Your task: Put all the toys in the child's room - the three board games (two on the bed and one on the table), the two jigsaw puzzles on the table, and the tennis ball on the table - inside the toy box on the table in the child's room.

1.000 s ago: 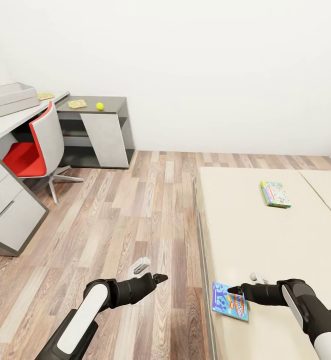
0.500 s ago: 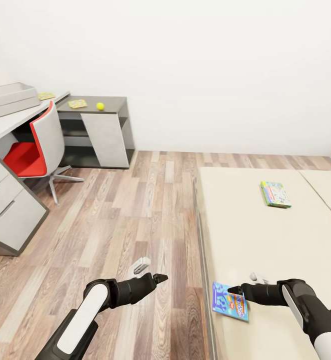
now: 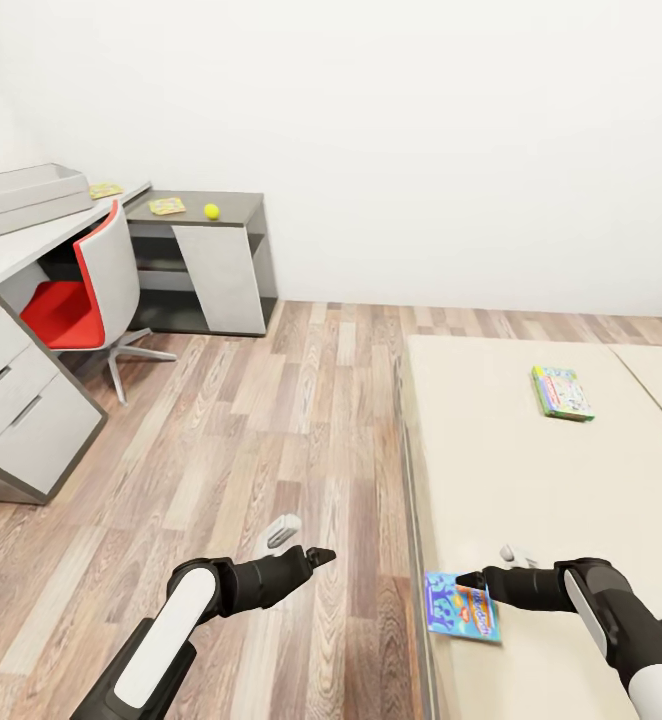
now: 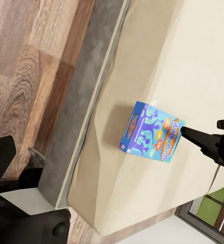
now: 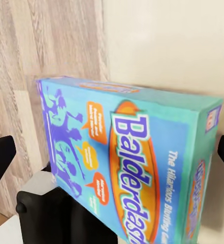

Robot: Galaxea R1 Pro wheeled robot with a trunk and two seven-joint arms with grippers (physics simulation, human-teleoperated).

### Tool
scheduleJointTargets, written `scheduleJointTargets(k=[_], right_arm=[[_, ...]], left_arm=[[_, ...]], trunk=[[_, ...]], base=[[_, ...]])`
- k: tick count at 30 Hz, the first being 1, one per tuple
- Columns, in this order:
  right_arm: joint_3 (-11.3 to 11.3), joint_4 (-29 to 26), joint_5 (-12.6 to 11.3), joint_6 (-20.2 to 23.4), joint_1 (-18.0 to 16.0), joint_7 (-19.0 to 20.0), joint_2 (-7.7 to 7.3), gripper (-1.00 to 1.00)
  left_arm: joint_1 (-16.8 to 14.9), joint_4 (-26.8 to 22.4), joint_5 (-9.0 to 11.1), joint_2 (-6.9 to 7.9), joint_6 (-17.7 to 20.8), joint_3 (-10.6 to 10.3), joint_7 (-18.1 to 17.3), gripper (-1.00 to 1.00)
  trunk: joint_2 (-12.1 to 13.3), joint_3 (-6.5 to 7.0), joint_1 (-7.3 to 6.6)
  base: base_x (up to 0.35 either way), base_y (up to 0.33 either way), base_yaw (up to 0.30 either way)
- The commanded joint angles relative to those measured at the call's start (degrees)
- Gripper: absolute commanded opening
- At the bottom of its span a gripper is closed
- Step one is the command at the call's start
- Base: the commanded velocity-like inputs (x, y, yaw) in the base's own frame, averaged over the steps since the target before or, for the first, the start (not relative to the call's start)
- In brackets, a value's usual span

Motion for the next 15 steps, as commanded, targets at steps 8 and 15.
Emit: scheduleJointTargets(k=[8, 15], right_arm=[[-0.1, 0.0, -0.1, 0.4, 0.0, 0.1, 0.03, 1.0], [-0.1, 0.0, -0.1, 0.4, 0.0, 0.0, 0.03, 1.0]], left_arm=[[0.0, -0.1, 0.6, 0.04, 0.0, -0.1, 0.6, 1.0], [0.0, -0.1, 0.6, 0.04, 0.0, -0.1, 0.6, 1.0]], trunk=[[0.0, -0.04, 0.0], [0.0, -0.04, 0.0]], base=[[0.0, 0.0, 0.014], [0.0, 0.0, 0.004]])
